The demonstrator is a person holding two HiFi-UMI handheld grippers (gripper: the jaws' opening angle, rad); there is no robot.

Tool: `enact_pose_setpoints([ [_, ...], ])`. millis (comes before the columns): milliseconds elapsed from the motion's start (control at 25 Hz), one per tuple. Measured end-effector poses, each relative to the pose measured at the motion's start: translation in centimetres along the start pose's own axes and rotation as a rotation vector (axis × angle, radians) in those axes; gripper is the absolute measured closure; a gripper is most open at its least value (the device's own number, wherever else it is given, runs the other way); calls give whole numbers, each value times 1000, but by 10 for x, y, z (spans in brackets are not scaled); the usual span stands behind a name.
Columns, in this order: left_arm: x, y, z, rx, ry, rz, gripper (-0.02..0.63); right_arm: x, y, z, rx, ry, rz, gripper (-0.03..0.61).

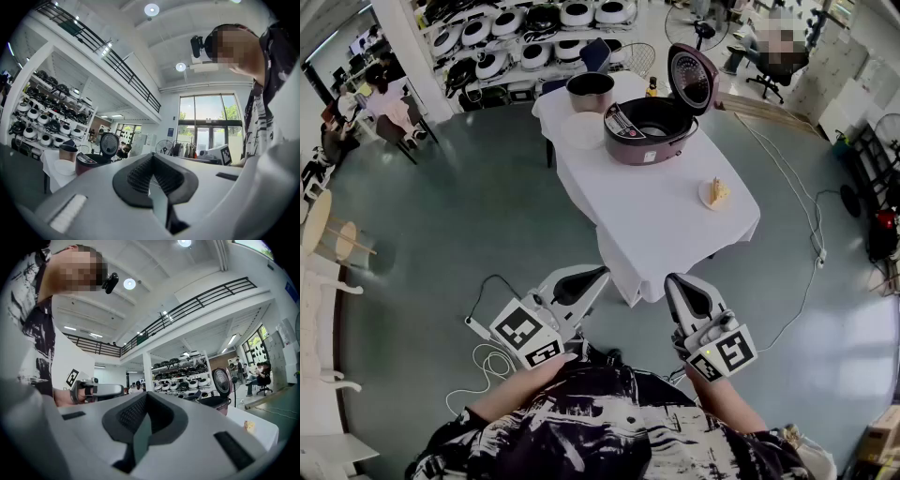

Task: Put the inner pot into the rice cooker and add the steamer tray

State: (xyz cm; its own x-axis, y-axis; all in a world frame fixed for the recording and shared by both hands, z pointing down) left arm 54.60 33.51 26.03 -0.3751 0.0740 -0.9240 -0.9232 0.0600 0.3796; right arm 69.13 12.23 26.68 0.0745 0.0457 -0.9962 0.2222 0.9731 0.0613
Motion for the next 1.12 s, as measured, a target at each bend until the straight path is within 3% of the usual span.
enact_pose_setpoints([
  [560,0,0,-3,-7,-1,2,609,0,-2,0,10,-7,6,586],
  [720,0,-2,-3,-10,1,6,609,1,-1,0,38,-71,-16,587],
  [760,0,-3,-3,-11,1,6,609,1,-1,-3,41,-95,-31,414],
  [800,0,-3,-4,-12,0,7,609,1,-2,-5,43,-112,-43,143],
  [880,1,-3,-4,-13,-1,6,609,2,0,-8,42,-128,-39,82],
  [1120,0,-1,-7,-10,1,5,609,0,3,-12,71,-131,-26,61],
])
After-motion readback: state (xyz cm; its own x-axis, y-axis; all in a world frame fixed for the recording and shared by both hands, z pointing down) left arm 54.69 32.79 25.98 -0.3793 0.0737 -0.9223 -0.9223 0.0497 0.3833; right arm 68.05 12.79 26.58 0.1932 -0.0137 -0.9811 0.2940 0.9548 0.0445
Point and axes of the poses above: the fingertips, and each gripper's own axes: z backward along the fingers, y to its left, x out of its top, the point moved 10 cm from there along z, backward along the fingers, and after that the axes turned 9 degrees about z, right-handed, at the moved point
